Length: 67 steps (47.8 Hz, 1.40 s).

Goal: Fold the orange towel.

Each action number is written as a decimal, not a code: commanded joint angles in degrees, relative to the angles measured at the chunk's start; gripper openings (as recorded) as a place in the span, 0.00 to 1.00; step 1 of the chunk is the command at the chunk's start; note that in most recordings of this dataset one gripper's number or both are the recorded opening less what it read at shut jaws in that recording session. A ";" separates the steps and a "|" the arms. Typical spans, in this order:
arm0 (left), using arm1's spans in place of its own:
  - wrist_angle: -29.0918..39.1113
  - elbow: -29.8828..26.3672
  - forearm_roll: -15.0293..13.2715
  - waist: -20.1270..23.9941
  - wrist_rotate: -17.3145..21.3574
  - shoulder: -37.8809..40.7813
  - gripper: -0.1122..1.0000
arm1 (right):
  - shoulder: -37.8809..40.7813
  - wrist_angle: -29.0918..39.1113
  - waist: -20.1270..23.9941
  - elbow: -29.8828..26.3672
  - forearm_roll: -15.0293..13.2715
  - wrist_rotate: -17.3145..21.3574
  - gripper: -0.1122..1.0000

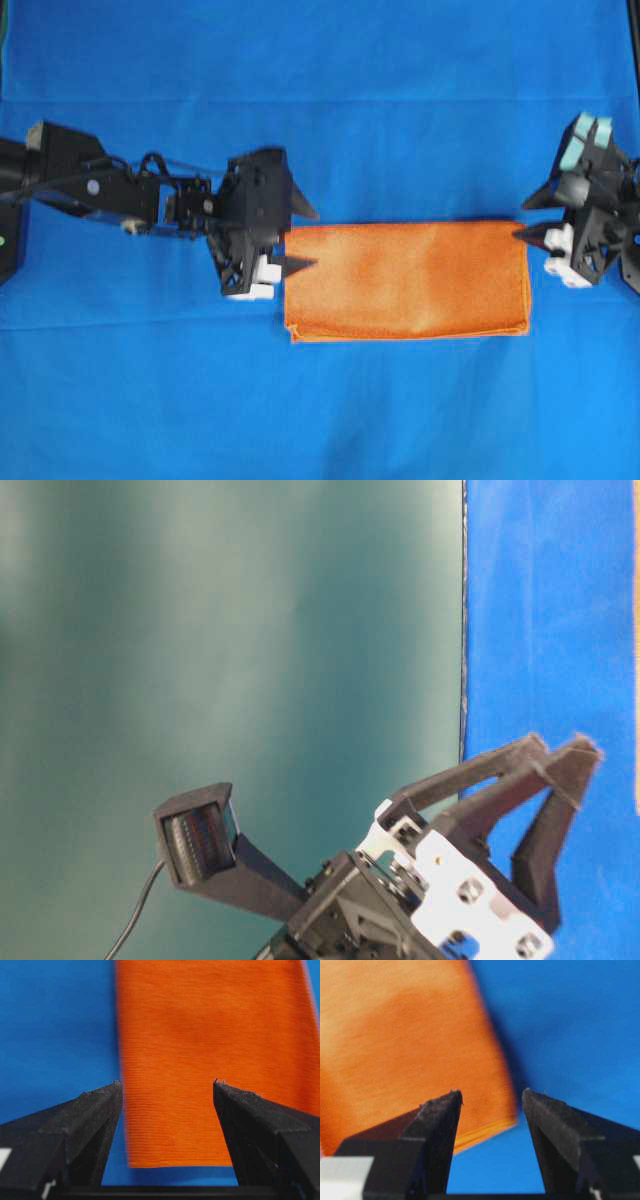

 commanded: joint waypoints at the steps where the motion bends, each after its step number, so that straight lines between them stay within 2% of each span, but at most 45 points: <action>1: -0.26 -0.53 -0.09 0.97 0.26 -0.18 0.70 | 1.85 -0.09 -1.41 -0.70 -1.58 -0.09 0.61; 10: -0.88 -1.05 0.00 2.64 0.35 3.87 0.70 | 8.61 -0.79 -1.67 -0.79 -2.37 -0.09 0.61; 21: -1.05 -0.97 -0.09 3.60 0.26 8.79 0.70 | 16.44 -6.33 -3.34 -0.35 -2.37 0.09 0.61; 34: -0.62 -1.05 -0.09 3.60 -0.44 10.28 0.69 | 17.67 -7.47 -3.34 -0.44 -2.37 0.18 0.61; 38: 0.00 -1.14 -0.09 3.25 -0.44 10.28 0.66 | 17.67 -7.47 -3.34 -0.35 -2.37 0.09 0.58; 42: 1.58 -1.58 -0.09 2.46 -0.44 10.37 0.60 | 17.67 -7.47 -3.25 -0.44 -2.37 0.00 0.50; 50: 6.33 -3.16 -0.09 1.05 0.09 10.37 0.35 | 17.23 -7.73 -3.34 -0.26 -2.37 -0.35 0.14; 55: 8.26 -4.04 -0.09 0.88 0.18 10.37 0.18 | 16.70 -8.09 -3.34 0.09 -2.37 -0.35 0.13; 58: 8.88 -4.39 0.00 0.88 0.26 10.28 0.13 | 16.17 -8.35 -3.34 0.35 -2.37 -0.35 0.13; 67: 9.49 -5.01 -0.09 0.88 0.35 9.67 0.12 | 14.41 -8.70 -3.34 1.14 -2.29 -0.18 0.13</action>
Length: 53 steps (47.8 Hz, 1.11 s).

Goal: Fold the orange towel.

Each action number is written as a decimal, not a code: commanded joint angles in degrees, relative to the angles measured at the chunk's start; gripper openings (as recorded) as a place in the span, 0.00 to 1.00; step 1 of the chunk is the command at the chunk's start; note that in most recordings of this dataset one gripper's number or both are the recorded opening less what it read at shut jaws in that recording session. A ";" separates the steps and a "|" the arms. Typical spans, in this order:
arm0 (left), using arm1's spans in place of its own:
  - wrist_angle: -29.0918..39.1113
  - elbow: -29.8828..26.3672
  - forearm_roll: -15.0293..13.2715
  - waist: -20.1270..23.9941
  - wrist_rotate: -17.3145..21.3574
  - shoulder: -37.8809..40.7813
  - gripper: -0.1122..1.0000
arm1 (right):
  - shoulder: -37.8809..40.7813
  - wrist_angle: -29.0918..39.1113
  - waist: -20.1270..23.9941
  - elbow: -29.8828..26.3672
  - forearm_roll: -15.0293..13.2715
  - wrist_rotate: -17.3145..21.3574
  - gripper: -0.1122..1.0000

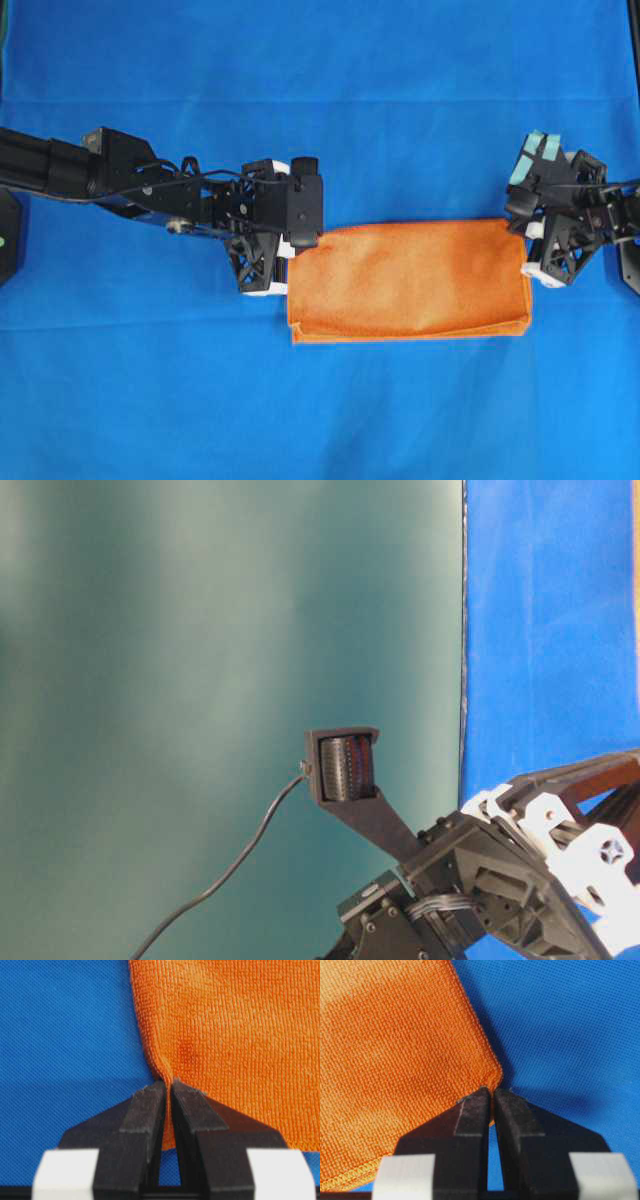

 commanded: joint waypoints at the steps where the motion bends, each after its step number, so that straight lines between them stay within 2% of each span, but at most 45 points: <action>1: 1.32 -0.26 0.09 -0.09 0.09 -0.88 0.12 | -1.49 -0.18 -0.09 -0.09 -0.18 0.09 0.13; 10: 5.27 -1.32 0.09 -0.26 -0.53 -5.45 0.12 | -6.94 1.23 -0.09 -0.88 -0.18 -0.35 0.13; 21: 10.99 -2.11 0.09 -0.97 -0.62 -15.56 0.12 | -18.11 7.91 0.70 -3.08 -0.18 -0.44 0.13; 36: 12.57 -1.85 0.09 -0.97 -0.18 -22.85 0.12 | -31.55 15.03 3.25 -5.27 -0.18 -0.62 0.13; 46: 12.57 -1.58 0.18 -0.97 0.00 -23.99 0.12 | -31.99 15.82 3.43 -5.36 -1.41 -1.32 0.13; 53: 12.04 -1.49 0.18 -1.14 -0.44 -24.08 0.12 | -29.79 15.64 1.23 -5.71 -4.22 -0.70 0.13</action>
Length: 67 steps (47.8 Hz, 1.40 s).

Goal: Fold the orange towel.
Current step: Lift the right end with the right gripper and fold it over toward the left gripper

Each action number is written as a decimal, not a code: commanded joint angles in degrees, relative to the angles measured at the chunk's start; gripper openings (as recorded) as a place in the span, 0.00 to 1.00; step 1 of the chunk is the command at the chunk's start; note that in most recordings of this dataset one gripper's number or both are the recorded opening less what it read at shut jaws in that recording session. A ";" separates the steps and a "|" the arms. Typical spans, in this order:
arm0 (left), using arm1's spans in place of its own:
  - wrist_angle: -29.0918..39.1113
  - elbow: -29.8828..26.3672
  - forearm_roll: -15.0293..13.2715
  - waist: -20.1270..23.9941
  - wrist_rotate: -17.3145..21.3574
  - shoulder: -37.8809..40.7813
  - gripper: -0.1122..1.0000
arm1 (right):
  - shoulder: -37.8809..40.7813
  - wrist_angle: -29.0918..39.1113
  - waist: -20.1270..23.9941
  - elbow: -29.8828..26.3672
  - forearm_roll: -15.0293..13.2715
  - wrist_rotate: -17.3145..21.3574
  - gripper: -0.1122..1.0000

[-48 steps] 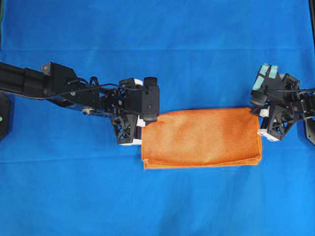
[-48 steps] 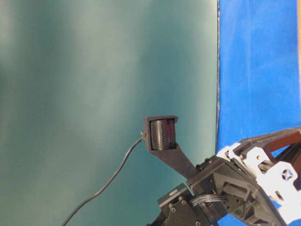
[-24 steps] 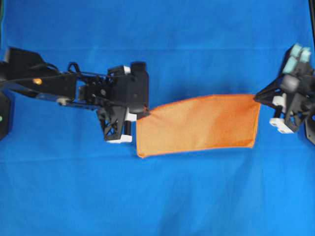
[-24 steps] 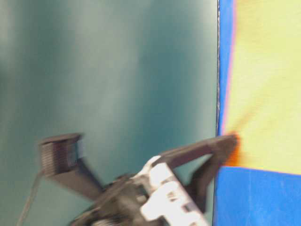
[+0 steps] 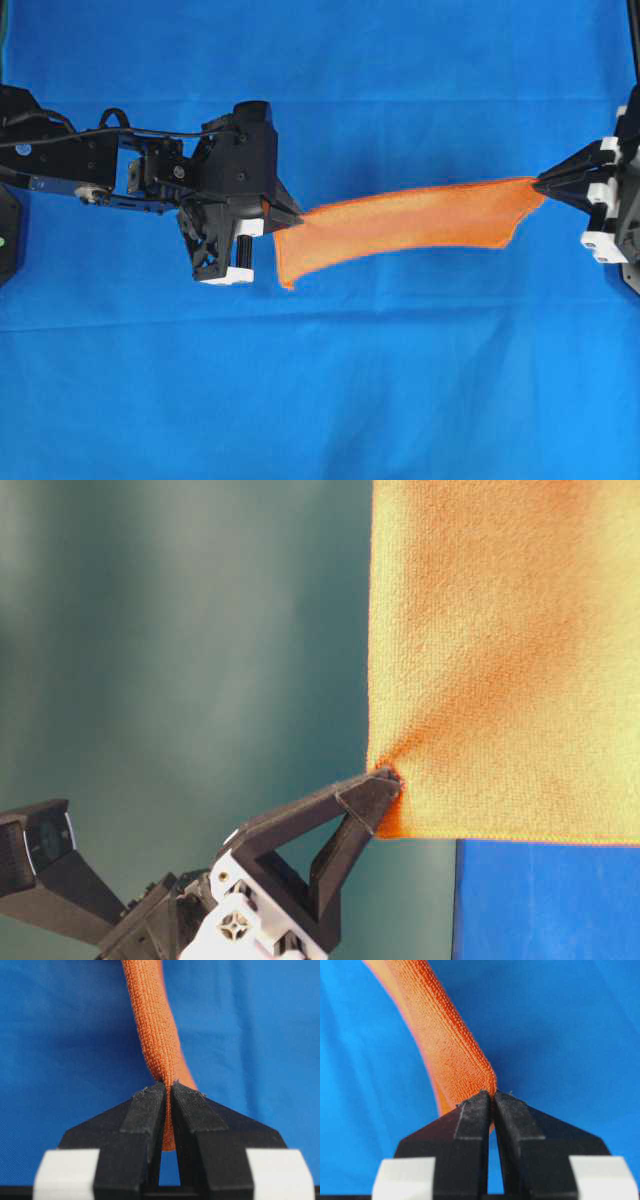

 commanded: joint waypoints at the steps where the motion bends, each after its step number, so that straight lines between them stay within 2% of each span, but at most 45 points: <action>1: -0.79 -0.62 0.18 -0.44 -0.18 -1.32 0.12 | 1.76 -0.53 -2.11 -1.58 -1.76 0.18 0.13; 13: -8.26 -0.53 0.09 -4.13 0.18 0.26 0.12 | 10.11 -9.05 -13.01 -4.57 -6.86 -0.09 0.13; 23: -13.36 -2.46 0.18 -6.86 0.35 3.69 0.12 | 22.59 -18.46 -20.74 -11.51 -12.13 -0.70 0.13; 30: -13.71 -4.92 0.18 -8.17 0.53 6.06 0.12 | 31.55 -21.27 -23.38 -18.28 -15.73 -0.70 0.13; 38: -13.80 -6.86 0.26 -9.40 0.62 8.00 0.12 | 40.78 -21.62 -23.91 -27.42 -19.25 -1.93 0.13; 46: -14.15 -6.86 0.26 -10.20 0.62 8.17 0.12 | 45.44 -21.80 -23.91 -33.05 -19.78 -3.96 0.13; 56: -16.44 -7.12 0.35 -10.72 0.97 8.61 0.12 | 45.79 -21.97 -23.99 -33.31 -19.86 -4.22 0.13; 61: -18.11 -8.17 0.35 -10.72 3.08 9.84 0.12 | 45.18 -21.80 -23.99 -32.70 -19.86 -4.13 0.13; 67: -19.95 -11.95 0.35 -10.72 6.94 13.01 0.12 | 43.51 -21.71 -24.79 -30.59 -19.78 -3.60 0.13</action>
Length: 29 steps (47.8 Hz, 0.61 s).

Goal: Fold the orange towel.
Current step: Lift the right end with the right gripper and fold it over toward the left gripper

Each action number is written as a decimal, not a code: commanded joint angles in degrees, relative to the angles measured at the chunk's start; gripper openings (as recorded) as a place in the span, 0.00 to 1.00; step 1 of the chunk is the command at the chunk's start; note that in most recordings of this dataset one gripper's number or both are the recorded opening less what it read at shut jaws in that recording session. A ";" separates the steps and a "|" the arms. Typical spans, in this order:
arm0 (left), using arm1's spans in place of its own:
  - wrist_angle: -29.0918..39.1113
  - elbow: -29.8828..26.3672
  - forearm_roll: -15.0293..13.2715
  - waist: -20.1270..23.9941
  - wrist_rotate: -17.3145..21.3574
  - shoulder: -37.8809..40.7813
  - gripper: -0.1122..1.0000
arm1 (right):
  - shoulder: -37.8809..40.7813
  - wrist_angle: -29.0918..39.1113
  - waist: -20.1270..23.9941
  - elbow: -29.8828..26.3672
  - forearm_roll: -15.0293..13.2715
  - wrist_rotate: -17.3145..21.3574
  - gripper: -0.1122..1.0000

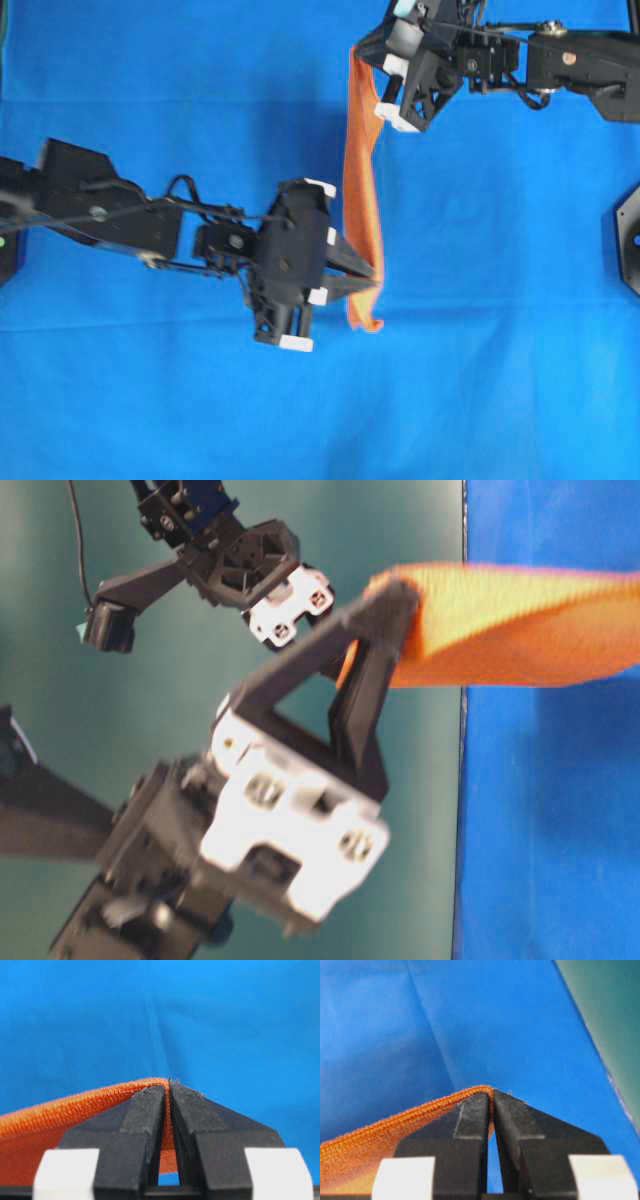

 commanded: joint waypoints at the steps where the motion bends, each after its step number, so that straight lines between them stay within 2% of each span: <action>1: -1.58 -4.31 0.09 -2.46 2.20 1.05 0.12 | -3.25 0.35 -1.93 1.05 -0.18 0.53 0.13; 7: -1.67 -9.49 0.09 -2.37 4.83 5.19 0.12 | -6.59 0.53 -2.64 4.39 -0.09 0.70 0.13; 17: -1.67 -14.94 0.09 -2.02 5.10 10.28 0.12 | -11.87 2.29 -2.72 9.23 0.09 0.70 0.13; 21: -1.67 -15.12 0.09 -2.02 4.92 10.90 0.12 | -12.04 2.46 -2.72 9.93 0.26 0.70 0.13; 29: -1.76 -11.69 0.09 -2.02 1.41 9.84 0.12 | -8.44 0.18 -2.72 8.53 0.00 -0.26 0.13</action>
